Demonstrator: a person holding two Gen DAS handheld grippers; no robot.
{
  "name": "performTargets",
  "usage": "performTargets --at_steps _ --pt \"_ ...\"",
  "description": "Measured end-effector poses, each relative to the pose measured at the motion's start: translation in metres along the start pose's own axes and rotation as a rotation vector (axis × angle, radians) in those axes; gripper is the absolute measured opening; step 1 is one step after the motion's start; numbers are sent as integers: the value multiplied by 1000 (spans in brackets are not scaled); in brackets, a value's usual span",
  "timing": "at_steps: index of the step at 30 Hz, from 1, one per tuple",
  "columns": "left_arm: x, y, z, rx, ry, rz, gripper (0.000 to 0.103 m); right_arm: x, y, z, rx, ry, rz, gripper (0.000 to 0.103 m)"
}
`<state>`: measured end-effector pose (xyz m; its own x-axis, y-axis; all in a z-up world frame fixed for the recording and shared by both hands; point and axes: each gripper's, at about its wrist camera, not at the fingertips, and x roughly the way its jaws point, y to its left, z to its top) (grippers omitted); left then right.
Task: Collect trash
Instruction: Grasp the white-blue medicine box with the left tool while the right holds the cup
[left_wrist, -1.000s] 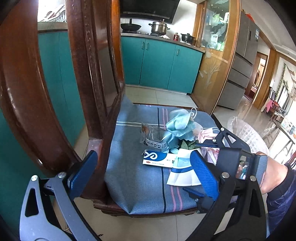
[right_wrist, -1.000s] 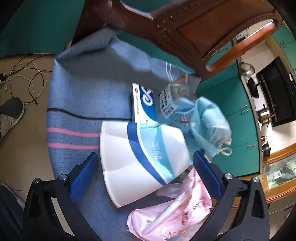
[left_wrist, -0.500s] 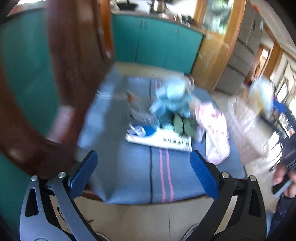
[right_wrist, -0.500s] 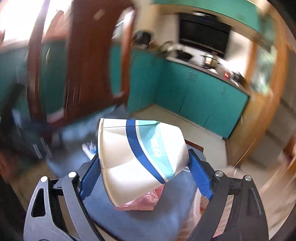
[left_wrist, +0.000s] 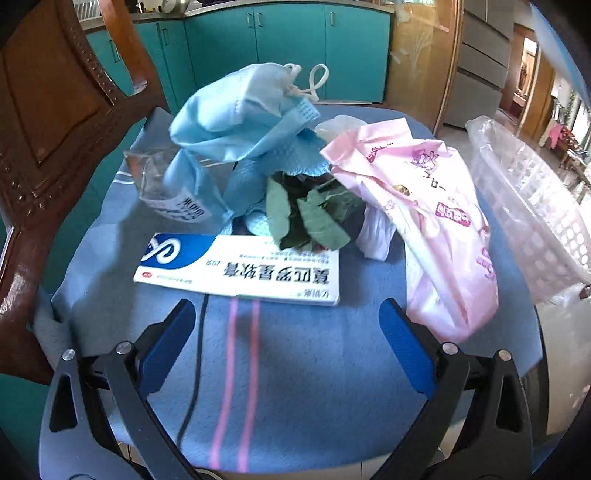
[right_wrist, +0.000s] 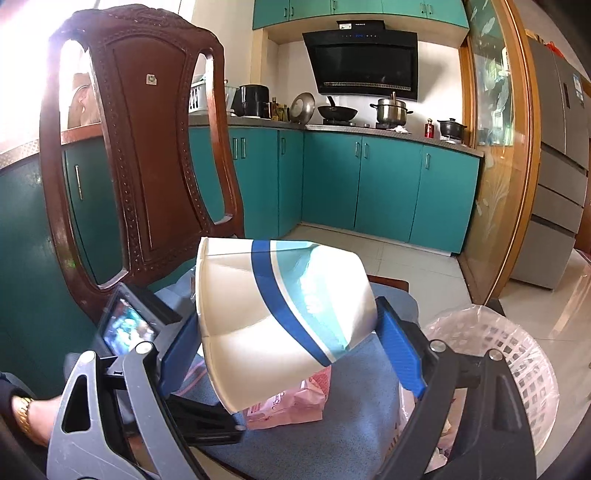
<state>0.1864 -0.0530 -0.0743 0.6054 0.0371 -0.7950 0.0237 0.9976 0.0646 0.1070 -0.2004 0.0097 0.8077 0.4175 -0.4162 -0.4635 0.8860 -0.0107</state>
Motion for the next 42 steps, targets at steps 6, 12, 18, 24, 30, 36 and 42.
performTargets --at_steps 6,12,18,24,30,36,42 --pt "15 7 6 -96 14 92 93 1 -3 -2 4 7 9 87" --pt "11 39 -2 -197 42 137 90 -1 -4 -3 -8 8 12 87" --pt "-8 77 -19 -269 51 179 90 1 -2 -2 -10 11 16 87" --pt "-27 96 -22 -296 35 160 95 2 5 -2 -37 17 18 87" --pt "-26 64 -12 -262 1 81 98 4 6 -3 -36 19 22 87" --pt "2 61 -4 -340 50 107 98 8 11 -4 -53 30 32 87" --pt "18 81 -2 -409 67 37 53 11 15 -6 -72 39 36 87"
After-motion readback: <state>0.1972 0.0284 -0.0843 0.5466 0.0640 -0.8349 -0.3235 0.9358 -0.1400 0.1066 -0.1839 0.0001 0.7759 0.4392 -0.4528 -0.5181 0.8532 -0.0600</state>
